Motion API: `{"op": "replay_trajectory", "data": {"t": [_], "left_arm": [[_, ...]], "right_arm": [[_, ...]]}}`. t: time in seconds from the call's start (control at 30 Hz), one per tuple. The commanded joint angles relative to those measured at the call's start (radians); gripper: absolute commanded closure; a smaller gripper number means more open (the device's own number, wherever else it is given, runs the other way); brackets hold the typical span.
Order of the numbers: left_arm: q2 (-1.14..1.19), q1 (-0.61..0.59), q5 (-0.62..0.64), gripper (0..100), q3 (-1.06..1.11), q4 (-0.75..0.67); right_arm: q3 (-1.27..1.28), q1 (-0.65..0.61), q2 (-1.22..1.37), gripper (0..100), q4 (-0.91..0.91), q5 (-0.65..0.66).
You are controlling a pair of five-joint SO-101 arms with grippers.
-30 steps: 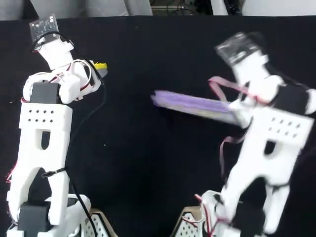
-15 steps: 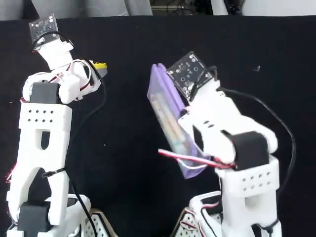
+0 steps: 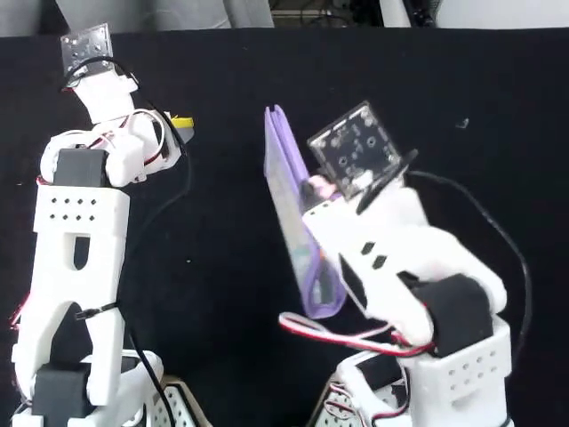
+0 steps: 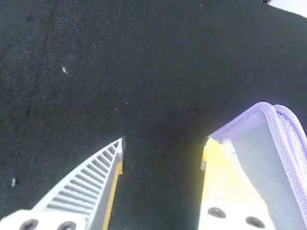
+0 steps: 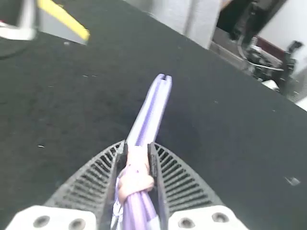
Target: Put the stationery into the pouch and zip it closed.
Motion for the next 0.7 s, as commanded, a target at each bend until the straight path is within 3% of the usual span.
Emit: {"op": "replay_trajectory", "data": {"t": [0.0,0.4,0.67], "left_arm": [[-0.012,-0.01,-0.018,73,-0.007,-0.018],[-0.012,-0.004,-0.02,73,-0.007,-0.02],[-0.012,-0.01,-0.028,73,-0.007,-0.017]], "right_arm": [[0.062,-0.068,-0.059,98.8,-0.031,-0.011],[0.401,-0.216,-0.199,98.8,-0.043,0.121],[0.591,-0.299,-0.202,98.8,-0.218,0.117]]}}
